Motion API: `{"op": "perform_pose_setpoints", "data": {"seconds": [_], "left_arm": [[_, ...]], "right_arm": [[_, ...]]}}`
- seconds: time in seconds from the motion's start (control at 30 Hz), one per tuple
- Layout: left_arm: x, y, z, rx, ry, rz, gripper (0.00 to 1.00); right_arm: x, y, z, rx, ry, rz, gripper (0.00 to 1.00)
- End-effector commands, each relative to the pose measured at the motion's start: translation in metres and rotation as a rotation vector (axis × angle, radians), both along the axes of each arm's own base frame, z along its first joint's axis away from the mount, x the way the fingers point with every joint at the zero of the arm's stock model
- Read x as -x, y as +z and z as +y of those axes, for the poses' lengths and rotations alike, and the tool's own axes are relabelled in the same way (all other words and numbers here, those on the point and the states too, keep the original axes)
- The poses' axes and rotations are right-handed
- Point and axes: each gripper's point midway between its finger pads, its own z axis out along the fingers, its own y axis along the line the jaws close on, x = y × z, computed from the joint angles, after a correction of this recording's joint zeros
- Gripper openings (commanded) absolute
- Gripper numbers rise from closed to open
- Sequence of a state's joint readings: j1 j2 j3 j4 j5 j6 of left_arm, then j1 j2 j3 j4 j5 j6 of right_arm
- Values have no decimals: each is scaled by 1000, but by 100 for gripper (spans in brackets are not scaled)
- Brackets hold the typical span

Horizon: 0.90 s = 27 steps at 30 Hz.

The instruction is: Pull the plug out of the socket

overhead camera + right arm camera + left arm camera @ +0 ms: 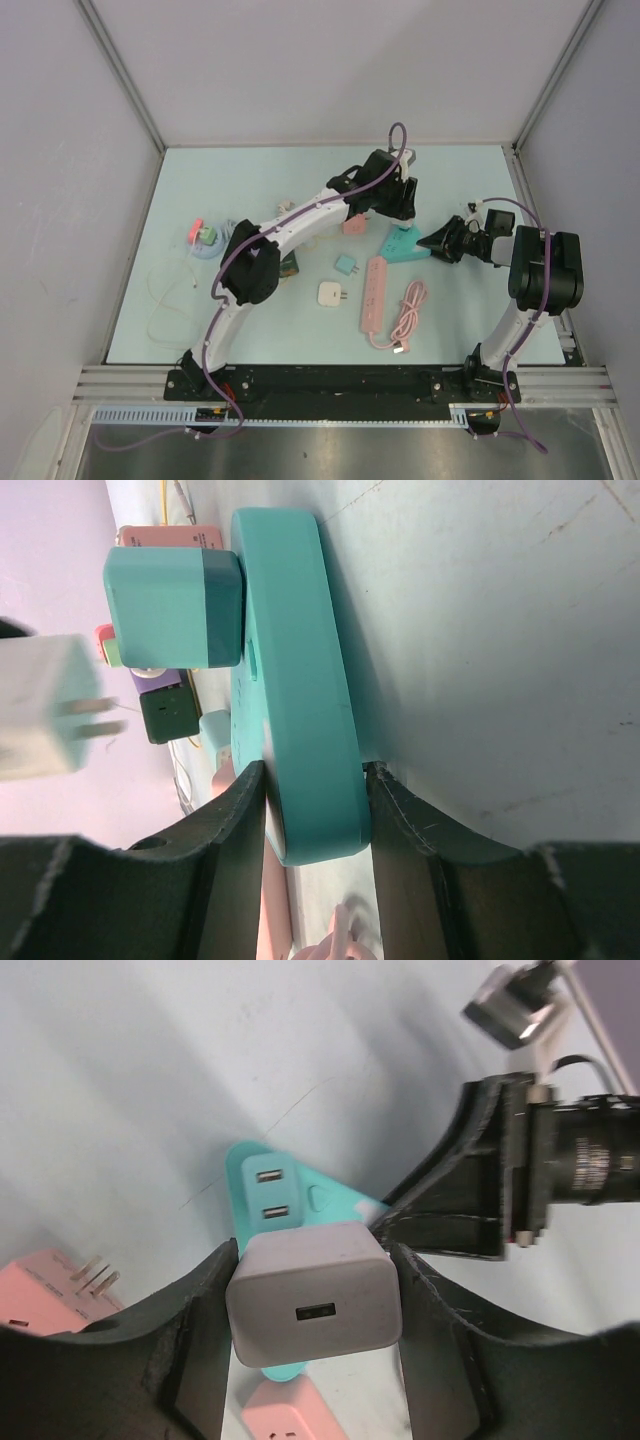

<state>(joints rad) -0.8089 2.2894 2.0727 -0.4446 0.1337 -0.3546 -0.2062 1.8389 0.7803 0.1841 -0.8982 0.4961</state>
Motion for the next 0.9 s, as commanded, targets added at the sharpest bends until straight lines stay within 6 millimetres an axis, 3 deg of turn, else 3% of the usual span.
{"op": "perform_pose_setpoints", "data": {"seconds": [0.0,0.13,0.43,0.53,0.87], "left_arm": [[14,77,-14,91,-52,-107,0],[18,63,-8,80,-46,-92,1],[10,88,7,117,3,-142,0],[9,88,10,119,14,-155,0],[-33,74,29,128,140,-149,0]], "right_arm": [[10,-54,-30,194,-118,143,11],[9,-53,-30,194,-116,139,11],[9,-53,-30,195,-117,141,12],[9,-53,-30,193,-118,142,12],[9,-53,-30,190,-115,140,13]]}}
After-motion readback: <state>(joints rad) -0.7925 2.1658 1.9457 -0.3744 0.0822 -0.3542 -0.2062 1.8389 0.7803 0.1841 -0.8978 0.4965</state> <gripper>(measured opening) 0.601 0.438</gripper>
